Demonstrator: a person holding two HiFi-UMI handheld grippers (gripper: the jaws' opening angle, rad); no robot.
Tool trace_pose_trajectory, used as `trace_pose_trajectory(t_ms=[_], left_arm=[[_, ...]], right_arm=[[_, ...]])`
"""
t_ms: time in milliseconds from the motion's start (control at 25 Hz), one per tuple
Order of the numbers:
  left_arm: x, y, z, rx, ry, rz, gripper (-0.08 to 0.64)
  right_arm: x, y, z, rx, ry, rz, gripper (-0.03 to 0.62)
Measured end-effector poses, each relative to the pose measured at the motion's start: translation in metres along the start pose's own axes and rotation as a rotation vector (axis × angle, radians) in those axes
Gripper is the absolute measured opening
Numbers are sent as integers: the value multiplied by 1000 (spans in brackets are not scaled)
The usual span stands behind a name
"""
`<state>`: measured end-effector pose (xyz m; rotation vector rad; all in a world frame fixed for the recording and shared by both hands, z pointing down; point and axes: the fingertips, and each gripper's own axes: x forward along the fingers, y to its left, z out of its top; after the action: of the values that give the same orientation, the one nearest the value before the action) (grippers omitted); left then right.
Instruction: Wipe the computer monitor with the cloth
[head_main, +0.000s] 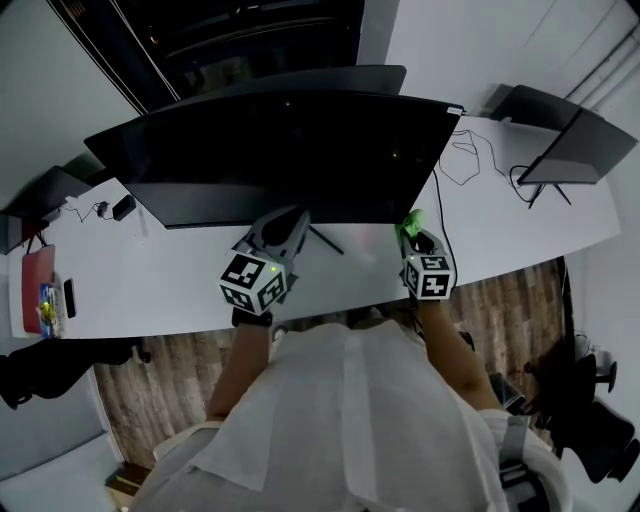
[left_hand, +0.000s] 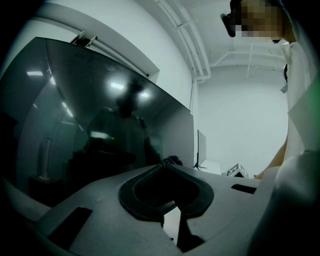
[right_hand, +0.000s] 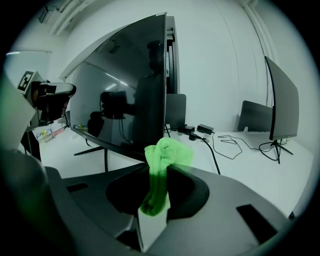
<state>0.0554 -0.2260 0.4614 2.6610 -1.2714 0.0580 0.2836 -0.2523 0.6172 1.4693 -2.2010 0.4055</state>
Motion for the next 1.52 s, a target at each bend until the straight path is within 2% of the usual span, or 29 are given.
trace_pose_trajectory(t_ms=[320, 600, 920, 1520], left_arm=[[-7, 11, -2, -4, 3, -7, 29], [-16, 24, -2, -7, 3, -8, 29], [-35, 41, -2, -9, -3, -4, 29], [-125, 93, -6, -22, -17, 104, 29]], right_arm=[[6, 13, -17, 54, 82, 1, 71], [13, 23, -16, 106, 109, 2, 71], [24, 79, -1, 7, 123, 89, 71], [43, 155, 23, -31, 113, 138, 71]])
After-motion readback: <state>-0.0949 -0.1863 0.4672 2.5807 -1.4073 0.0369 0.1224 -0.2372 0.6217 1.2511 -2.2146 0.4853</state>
